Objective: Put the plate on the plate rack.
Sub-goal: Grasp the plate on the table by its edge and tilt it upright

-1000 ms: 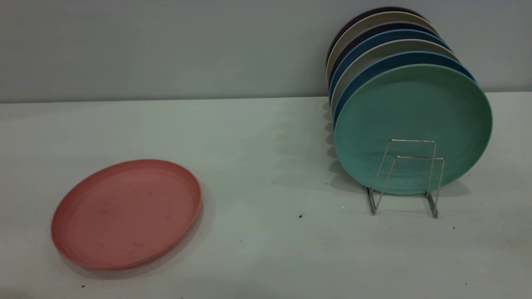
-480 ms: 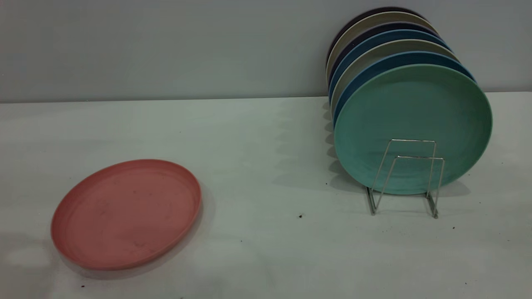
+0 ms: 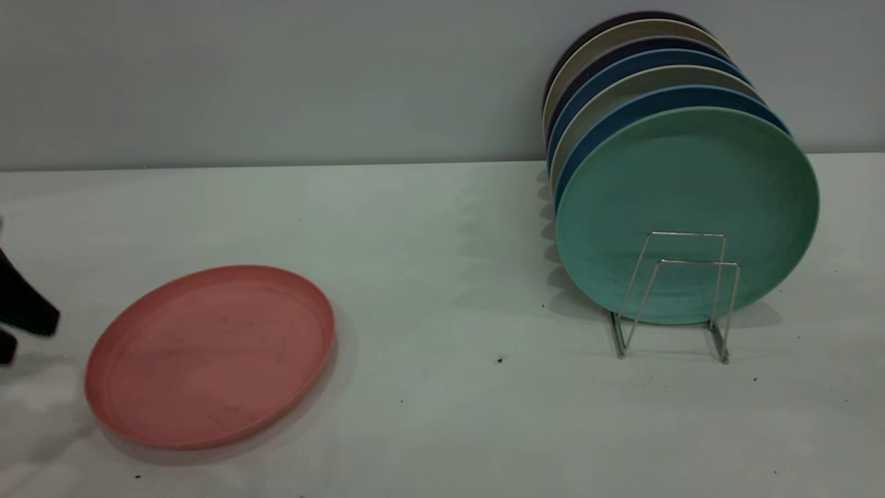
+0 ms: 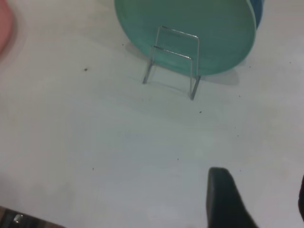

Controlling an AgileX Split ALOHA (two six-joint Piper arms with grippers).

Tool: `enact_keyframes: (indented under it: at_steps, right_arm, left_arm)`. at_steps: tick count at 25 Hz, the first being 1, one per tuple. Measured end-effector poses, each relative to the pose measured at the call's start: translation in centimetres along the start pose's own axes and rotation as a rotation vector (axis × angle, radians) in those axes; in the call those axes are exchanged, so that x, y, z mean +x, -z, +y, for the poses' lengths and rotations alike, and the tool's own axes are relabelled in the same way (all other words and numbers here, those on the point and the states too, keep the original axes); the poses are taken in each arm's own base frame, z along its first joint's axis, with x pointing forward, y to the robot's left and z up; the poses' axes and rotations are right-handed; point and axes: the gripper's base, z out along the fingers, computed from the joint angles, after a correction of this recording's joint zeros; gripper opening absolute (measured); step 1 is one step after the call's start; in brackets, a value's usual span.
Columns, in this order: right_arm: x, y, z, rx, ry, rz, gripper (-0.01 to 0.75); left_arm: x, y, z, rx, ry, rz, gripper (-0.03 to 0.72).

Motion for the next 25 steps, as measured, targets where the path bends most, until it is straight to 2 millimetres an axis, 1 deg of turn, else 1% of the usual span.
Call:
enact_keyframes:
  at_steps: [3, 7, 14, 20, 25]
  right_arm:
    - [0.0, 0.0, 0.0, 0.000, -0.001, 0.001, 0.390]
    - [0.0, -0.1, 0.0, 0.000, -0.001, 0.002, 0.390]
    - [0.0, -0.1, 0.0, 0.000, -0.001, 0.002, 0.390]
    - [0.0, -0.1, 0.0, 0.000, -0.001, 0.002, 0.390]
    - [0.0, -0.1, 0.0, 0.000, 0.000, 0.002, 0.390]
  left_arm:
    - [0.2, -1.6, 1.1, -0.020, 0.047, 0.019, 0.447]
    - [0.2, -3.1, 1.9, -0.008, 0.085, 0.025, 0.422]
    - [-0.3, -4.2, 2.2, 0.045, 0.108, -0.049, 0.404]
    - [-0.1, -5.3, 2.4, 0.087, 0.132, -0.046, 0.404]
    - [0.0, -5.6, 2.5, 0.095, 0.132, -0.045, 0.404]
